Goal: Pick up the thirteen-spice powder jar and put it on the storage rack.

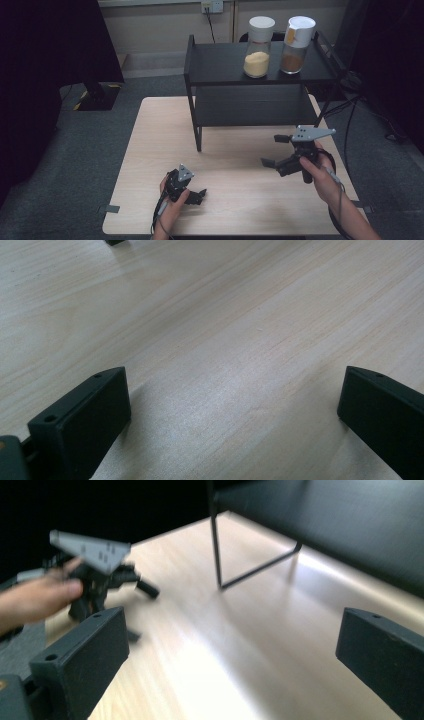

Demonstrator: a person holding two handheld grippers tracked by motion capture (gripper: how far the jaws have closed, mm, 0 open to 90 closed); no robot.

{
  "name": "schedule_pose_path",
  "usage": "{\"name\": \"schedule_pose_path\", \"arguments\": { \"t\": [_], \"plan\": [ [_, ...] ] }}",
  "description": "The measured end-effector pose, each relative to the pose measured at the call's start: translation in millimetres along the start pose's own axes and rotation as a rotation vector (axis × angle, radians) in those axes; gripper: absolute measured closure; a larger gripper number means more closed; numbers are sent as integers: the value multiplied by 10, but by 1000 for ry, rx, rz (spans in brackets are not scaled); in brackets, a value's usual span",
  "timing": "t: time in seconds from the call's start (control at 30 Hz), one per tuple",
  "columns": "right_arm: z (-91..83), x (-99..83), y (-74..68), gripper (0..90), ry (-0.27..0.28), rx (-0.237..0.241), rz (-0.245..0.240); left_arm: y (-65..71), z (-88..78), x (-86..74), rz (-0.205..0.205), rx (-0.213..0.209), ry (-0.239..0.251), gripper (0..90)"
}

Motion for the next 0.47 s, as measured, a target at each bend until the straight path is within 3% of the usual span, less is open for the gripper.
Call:
{"name": "schedule_pose_path", "arguments": {
  "t": [0.27, 0.47],
  "plan": [
    [237, -596, -167, 4, -74, 13, 24, 0, 0, 0, 0, 0, 0, 2],
    [288, -807, -206, 3, -96, 4, 50, 0, 0, 0, 0, 0, 0, 2]
  ]
}}
Point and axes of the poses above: each handheld gripper's, and its own axes: z roughly forward along the jaws, x roughly out of its top, y roughly to its right, the point moved 10 cm from there along z, roughly forward along the jaws, and after that the axes turned 11 degrees about -z, right-handed, at the moved point
